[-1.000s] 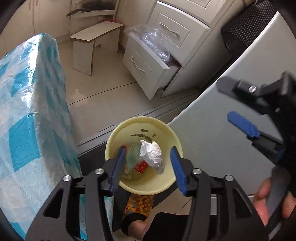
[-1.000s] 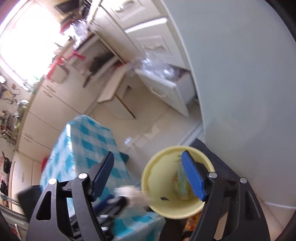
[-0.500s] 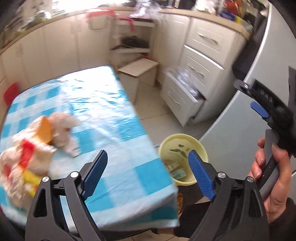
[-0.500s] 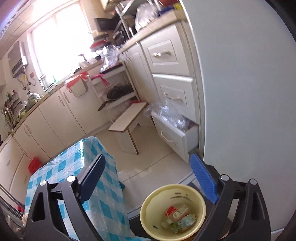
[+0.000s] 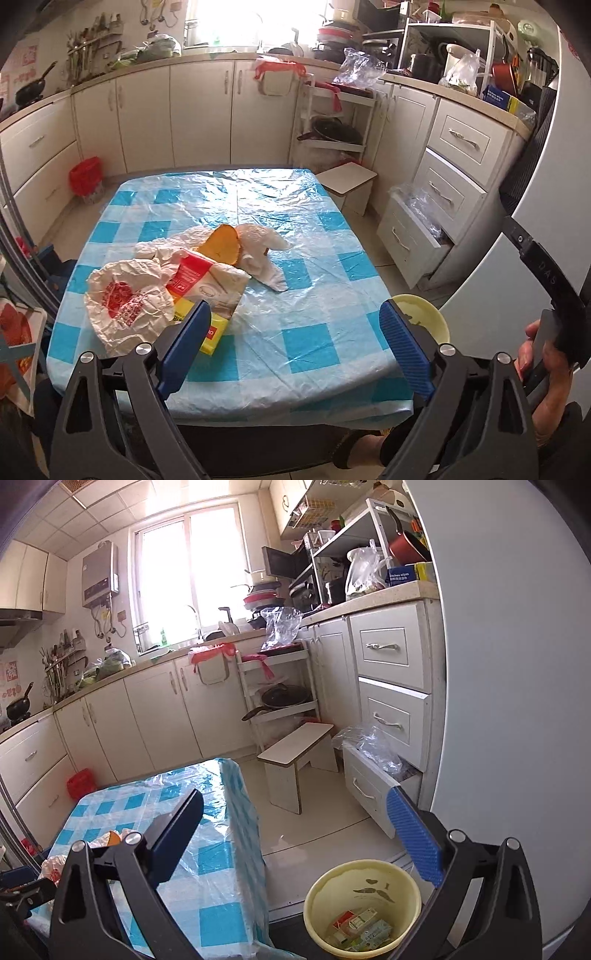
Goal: Collect trash
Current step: 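Open the left gripper over the yellow bin to drop the tissue, then move both grippers back toward the trash on the table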
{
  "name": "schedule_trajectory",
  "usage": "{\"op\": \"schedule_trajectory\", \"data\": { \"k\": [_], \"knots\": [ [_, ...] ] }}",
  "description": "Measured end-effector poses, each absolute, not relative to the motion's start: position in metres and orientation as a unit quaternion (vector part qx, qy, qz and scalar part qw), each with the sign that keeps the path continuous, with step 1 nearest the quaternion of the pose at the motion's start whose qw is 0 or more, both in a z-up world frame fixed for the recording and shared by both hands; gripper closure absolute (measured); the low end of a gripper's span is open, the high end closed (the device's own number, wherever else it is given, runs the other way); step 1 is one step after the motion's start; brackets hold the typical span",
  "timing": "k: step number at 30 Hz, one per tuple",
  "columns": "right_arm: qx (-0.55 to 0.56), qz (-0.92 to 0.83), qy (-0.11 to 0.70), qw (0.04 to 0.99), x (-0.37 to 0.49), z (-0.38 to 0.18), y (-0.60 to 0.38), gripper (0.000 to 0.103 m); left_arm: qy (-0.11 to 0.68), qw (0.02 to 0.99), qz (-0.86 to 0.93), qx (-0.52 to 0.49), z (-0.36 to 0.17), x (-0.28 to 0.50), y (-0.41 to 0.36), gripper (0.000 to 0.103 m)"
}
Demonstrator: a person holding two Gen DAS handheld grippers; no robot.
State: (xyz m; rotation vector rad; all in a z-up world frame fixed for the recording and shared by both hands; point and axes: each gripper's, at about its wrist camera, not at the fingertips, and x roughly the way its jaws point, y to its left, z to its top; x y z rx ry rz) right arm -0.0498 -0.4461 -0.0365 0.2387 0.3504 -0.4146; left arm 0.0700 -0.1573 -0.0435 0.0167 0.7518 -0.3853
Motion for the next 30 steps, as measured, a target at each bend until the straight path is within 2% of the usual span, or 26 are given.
{"op": "schedule_trajectory", "data": {
  "k": [30],
  "knots": [
    [0.095, -0.191, 0.186, 0.959, -0.04, -0.046, -0.429, 0.008, 0.339, 0.925, -0.17, 0.023, -0.032, 0.055, -0.151, 0.013]
  ]
}}
